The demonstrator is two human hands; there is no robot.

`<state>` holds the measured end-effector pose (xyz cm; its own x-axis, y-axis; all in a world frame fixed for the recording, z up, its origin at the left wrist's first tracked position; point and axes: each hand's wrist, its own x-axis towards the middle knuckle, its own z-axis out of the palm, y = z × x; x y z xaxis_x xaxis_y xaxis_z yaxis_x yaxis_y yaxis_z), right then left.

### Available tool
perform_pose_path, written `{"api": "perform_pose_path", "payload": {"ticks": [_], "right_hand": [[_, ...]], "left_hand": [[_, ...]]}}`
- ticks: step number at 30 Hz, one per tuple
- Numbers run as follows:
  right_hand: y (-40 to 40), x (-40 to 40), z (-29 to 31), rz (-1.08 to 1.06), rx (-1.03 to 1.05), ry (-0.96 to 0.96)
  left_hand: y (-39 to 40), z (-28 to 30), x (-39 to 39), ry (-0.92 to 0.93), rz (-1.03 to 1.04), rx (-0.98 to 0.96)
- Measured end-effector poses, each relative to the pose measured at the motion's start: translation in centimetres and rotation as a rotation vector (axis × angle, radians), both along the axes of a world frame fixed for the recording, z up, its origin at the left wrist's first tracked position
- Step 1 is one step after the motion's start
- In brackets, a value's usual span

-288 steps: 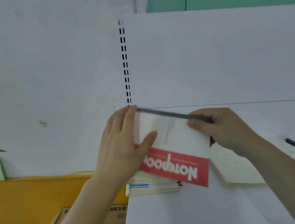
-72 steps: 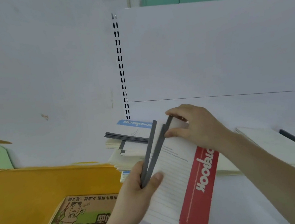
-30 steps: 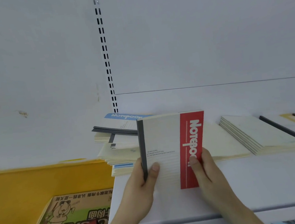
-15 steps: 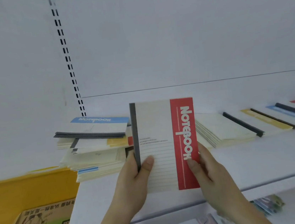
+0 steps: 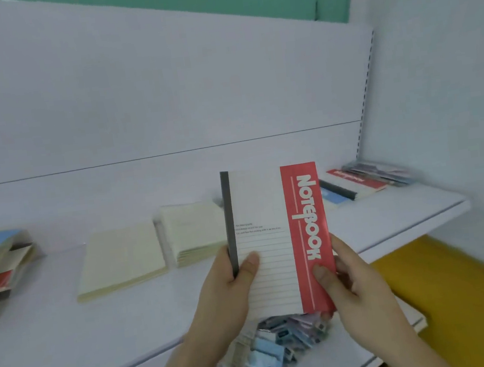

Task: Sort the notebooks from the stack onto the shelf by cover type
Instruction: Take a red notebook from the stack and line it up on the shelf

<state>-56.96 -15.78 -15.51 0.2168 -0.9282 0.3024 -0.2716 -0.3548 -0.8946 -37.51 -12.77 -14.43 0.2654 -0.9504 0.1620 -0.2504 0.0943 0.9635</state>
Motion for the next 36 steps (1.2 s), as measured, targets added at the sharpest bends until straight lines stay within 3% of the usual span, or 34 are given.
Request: {"api": "perform_pose_path", "payload": {"ticks": [6, 9, 14, 18, 21, 28, 32, 36], "right_hand": [[-4.7, -9.4, -0.7, -0.151, 0.016, 0.004], [-7.6, -12.9, -1.3, -0.228, 0.079, 0.012], [-13.5, -17.7, -0.9, -0.319, 0.053, 0.163], [-19.1, -20.1, -0.1, -0.374, 0.031, 0.252], [-23.4, -21.3, 1.4, -0.407, -0.002, 0.339], [-32.9, -23.2, 2.0, -0.297, -0.125, 0.44], [-37.3, -24.2, 1.1, -0.204, -0.178, 0.438], [-41.6, -24.8, -0.1, -0.118, -0.238, 0.405]], "left_hand": [[-6.0, 0.1, -9.3, -0.325, -0.049, 0.013], [-8.9, -0.1, -13.1, -0.397, -0.05, -0.026], [-14.0, -0.6, -17.5, -0.492, -0.285, -0.057], [-19.7, -0.9, -20.1, -0.66, -0.235, -0.155], [-24.2, -0.5, -21.5, -0.757, -0.167, -0.123], [-30.7, -0.6, -22.9, -0.988, -0.196, -0.008], [-33.9, -0.8, -23.3, -0.995, -0.202, 0.11], [-36.1, -0.4, -23.9, -1.057, -0.124, 0.097]]}}
